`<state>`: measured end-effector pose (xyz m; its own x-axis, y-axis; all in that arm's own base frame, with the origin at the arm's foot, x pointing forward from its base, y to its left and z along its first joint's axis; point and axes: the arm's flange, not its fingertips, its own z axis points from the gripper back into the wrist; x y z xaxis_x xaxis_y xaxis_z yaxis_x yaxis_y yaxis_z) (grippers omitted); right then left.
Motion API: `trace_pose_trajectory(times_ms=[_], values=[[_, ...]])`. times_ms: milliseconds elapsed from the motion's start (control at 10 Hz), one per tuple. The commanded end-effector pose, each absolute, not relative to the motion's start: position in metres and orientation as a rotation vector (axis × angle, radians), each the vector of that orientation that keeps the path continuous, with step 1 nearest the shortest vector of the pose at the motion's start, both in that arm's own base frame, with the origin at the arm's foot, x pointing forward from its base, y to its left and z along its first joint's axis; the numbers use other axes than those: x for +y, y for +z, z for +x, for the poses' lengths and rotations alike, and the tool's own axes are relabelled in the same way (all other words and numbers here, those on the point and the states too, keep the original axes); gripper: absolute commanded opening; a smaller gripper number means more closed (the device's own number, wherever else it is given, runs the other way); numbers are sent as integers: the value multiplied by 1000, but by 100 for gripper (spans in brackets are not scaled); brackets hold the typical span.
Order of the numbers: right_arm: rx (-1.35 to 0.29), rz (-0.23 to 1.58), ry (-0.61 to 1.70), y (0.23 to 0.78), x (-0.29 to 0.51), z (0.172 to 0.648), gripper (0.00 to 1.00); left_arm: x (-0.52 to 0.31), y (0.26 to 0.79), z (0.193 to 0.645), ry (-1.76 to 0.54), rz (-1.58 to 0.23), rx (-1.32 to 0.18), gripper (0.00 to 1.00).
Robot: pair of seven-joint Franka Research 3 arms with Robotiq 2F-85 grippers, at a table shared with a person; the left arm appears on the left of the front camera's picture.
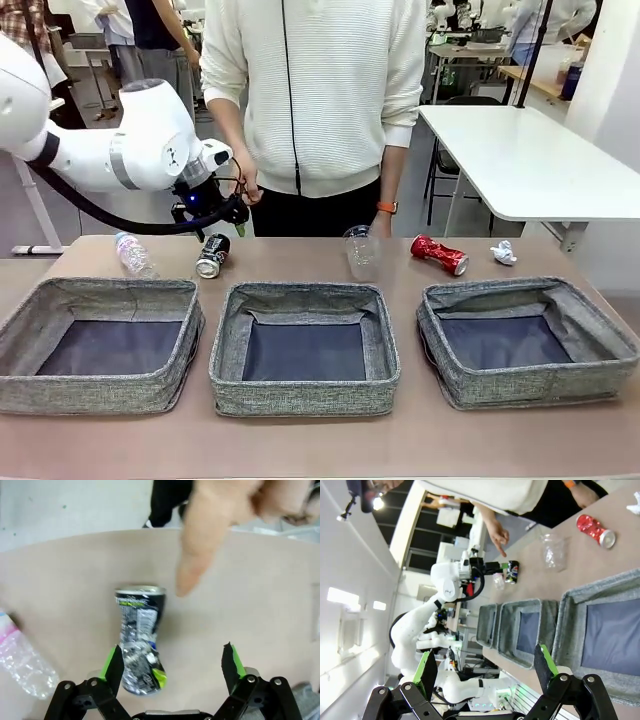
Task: Sort the waste into the appropriate baskets.
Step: Pick up the waste item pointed out by the person.
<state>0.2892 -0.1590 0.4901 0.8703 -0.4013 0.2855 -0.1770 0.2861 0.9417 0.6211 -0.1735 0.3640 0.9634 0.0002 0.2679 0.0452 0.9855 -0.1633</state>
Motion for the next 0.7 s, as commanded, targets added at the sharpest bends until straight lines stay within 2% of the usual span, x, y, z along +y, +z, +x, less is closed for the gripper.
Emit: trace_pose_trajectory(times_ms=[0, 100, 600], values=[[-564, 1302, -141, 491, -159, 292, 100, -176, 361, 624, 46, -85, -317, 100], [-564, 1302, -141, 491, -159, 292, 100, -173, 357, 625, 71, -56, -344, 100], [-564, 1302, -141, 491, -159, 292, 100, -161, 319, 628, 61, -32, -257, 100]])
